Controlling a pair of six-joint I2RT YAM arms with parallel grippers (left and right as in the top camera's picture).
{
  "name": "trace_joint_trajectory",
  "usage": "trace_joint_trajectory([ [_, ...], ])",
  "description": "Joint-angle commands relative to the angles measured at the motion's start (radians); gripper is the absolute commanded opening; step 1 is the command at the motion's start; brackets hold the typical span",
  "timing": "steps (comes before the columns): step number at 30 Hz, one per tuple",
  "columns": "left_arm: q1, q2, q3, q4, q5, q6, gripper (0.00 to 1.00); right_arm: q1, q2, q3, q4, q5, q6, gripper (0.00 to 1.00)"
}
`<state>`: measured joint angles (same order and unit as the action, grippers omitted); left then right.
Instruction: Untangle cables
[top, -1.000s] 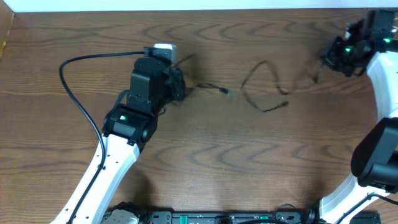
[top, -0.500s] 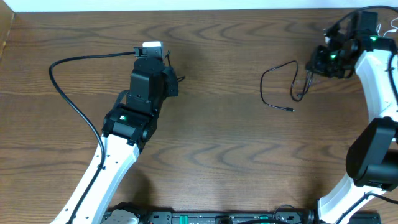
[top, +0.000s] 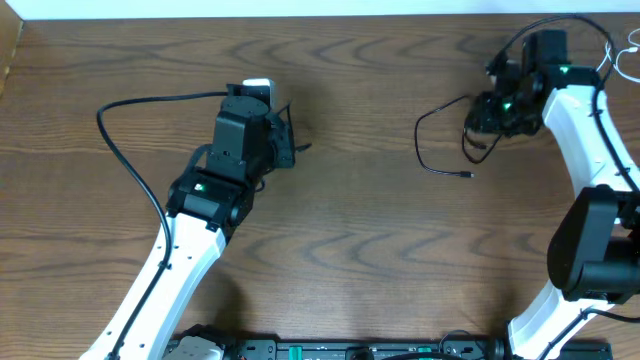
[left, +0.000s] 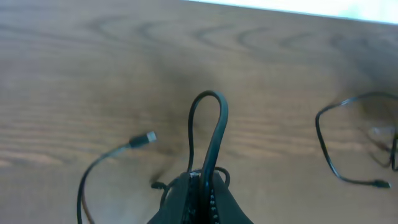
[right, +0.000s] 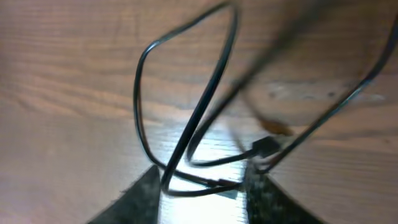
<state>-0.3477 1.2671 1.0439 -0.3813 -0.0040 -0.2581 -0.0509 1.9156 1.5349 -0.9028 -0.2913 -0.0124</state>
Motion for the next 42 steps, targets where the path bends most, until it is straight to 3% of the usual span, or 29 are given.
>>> trace_joint_trajectory([
  [1,0.004,0.007,0.007,-0.015,0.02,-0.017,0.08,0.019,-0.015,-0.03,0.023,-0.071,-0.018,0.52],
  [5,0.004,0.007,0.007,-0.023,0.02,-0.017,0.08,0.033,-0.015,-0.04,0.059,-0.089,0.053,0.63],
  [9,0.004,0.007,0.007,-0.026,0.02,-0.017,0.08,0.053,-0.015,-0.043,0.106,-0.089,0.1,0.64],
  [14,0.004,0.007,0.007,-0.027,0.02,-0.017,0.08,0.095,-0.014,-0.077,0.187,-0.045,0.102,0.63],
  [21,0.004,0.007,0.007,-0.034,0.02,-0.017,0.08,0.143,-0.011,-0.138,0.288,0.194,0.143,0.61],
  [28,0.004,0.007,0.007,-0.037,0.02,-0.017,0.08,0.147,-0.006,-0.15,0.29,0.27,0.153,0.49],
  [30,0.004,0.007,0.007,-0.037,0.02,-0.017,0.08,0.152,0.0,-0.15,0.283,0.253,0.132,0.44],
  [35,0.004,0.007,0.007,-0.037,0.02,-0.017,0.08,0.197,0.015,-0.158,0.24,0.119,-0.076,0.44],
  [42,0.004,0.007,0.007,-0.037,0.02,-0.017,0.08,0.271,0.065,-0.158,0.177,0.198,-0.169,0.44],
])
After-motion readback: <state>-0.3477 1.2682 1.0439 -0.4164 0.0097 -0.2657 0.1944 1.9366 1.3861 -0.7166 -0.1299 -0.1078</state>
